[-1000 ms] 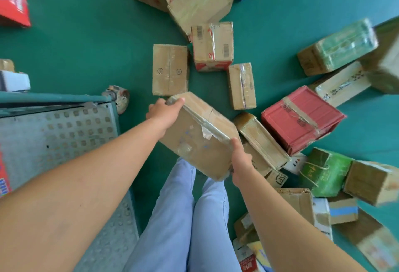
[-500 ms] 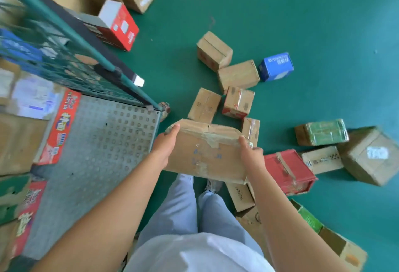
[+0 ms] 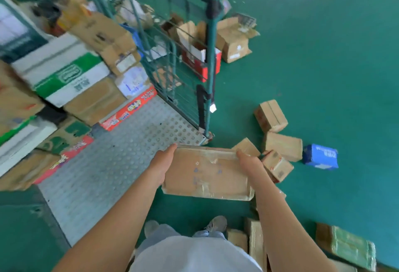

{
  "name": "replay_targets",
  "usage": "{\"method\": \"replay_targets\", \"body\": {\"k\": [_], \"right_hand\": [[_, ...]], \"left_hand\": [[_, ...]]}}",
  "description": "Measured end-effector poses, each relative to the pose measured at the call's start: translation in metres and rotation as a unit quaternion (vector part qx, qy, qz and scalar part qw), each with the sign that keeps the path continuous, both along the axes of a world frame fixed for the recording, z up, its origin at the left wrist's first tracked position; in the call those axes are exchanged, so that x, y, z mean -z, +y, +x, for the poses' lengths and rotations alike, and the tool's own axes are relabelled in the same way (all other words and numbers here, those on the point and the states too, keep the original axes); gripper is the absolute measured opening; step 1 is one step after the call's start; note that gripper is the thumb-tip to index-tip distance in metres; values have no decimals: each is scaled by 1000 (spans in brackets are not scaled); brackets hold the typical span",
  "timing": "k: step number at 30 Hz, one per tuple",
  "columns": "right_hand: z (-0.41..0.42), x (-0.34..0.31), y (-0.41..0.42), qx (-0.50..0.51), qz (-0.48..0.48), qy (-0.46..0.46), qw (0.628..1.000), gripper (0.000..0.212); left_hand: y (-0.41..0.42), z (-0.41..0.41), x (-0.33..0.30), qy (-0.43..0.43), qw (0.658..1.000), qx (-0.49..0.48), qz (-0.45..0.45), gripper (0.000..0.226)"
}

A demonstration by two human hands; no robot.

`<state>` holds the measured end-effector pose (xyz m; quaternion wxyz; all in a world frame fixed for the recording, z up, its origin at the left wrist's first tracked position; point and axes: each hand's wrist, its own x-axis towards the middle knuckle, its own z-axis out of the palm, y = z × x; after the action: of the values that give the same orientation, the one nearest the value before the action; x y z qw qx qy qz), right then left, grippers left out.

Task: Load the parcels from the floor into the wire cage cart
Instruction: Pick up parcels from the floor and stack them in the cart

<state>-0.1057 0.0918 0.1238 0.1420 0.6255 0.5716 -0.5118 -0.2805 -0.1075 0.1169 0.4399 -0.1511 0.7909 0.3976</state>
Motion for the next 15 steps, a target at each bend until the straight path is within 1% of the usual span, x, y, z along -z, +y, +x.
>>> {"method": "replay_targets", "body": {"k": [3,5,10,15], "right_hand": [[-47,-17,-22,-67,34,4,997,77],[-79,-29,-44,-90,49,15,995,79],[-156,-59,-108,-152,80,52,984,66],[-229,-84,-183,-190,117,106,969,72]], "left_hand": [[-41,-20,-14,2,998,-49,25,46],[-72,-33,-19,4,996,-83,43,36],[-149,-74,-37,30,983,-166,78,27],[-233,-123,-59,66,971,-211,97,33]]}}
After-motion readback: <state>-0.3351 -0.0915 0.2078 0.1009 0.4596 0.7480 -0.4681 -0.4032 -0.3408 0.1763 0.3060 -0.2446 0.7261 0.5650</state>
